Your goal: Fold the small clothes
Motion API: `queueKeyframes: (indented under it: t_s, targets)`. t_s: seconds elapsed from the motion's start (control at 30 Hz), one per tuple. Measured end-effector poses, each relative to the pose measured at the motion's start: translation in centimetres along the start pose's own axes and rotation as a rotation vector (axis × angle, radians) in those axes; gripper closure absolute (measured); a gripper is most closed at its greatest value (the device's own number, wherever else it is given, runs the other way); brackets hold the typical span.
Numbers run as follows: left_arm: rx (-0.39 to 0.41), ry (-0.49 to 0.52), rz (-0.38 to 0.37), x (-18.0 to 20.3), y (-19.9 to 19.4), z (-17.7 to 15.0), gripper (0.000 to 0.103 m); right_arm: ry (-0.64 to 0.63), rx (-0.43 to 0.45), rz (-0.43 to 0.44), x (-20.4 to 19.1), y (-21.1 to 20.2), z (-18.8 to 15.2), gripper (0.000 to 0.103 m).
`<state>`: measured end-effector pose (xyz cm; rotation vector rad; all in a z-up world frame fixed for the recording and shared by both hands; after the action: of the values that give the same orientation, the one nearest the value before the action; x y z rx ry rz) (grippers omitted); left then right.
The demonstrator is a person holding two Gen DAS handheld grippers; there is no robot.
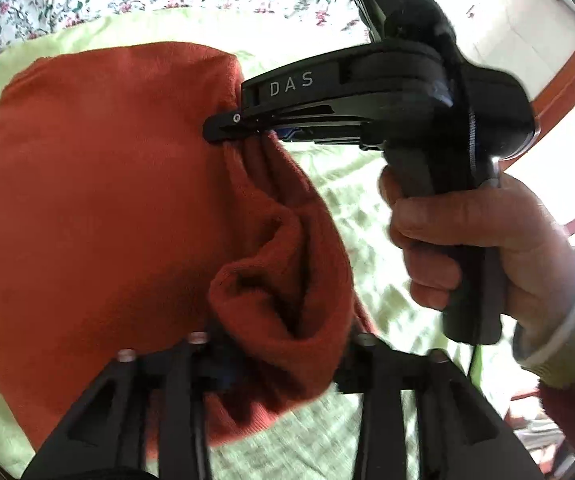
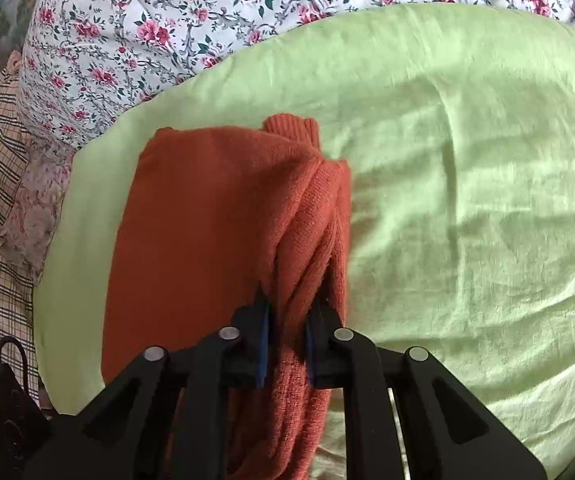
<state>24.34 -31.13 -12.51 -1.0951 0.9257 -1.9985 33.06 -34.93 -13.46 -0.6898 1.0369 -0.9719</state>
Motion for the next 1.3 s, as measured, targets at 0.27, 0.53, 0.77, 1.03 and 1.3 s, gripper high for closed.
queueKeyframes:
  t_s: [0.27,0.53,0.77,1.03,1.3]
  targets:
    - [0.028,-0.098,0.01,-5.6,-5.7,-1.5,0.034,0.07,0.036,0.001,0.5,-2.8,-1.1,0.045]
    - [0.05,-0.356,0.095,-17.1,-8.1,-0.8,0.022,0.124,0.005,0.103,-0.6,-1.8,-3.1,0.029]
    - [0.024,-0.461,-0.017,-20.1,-3.7,1.0,0.023,0.179,-0.008,0.194,0.0,0.7,-2.6,0.036]
    - [0.116,-0.392,-0.095,-18.3,-6.4,0.5,0.08,0.212,-0.021,0.212,-1.6,1.3,-2.8,0.075]
    - [0.203,-0.413,-0.014,-21.1,-17.3,-6.5,0.081,0.124,-0.041,0.345,-10.9,1.8,-4.2,0.08]
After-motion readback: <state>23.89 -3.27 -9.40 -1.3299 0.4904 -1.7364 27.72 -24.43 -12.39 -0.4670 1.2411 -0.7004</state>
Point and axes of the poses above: each gripper's, at about its wrist camera, not at the fingertips, and y roughly the way its jaws point, x to its right, z to its top, the point moved 8 cm from there along y, roughly the way its jaws point, and after that the axes turned 3 degrees about -x, right-handed, at the moved point
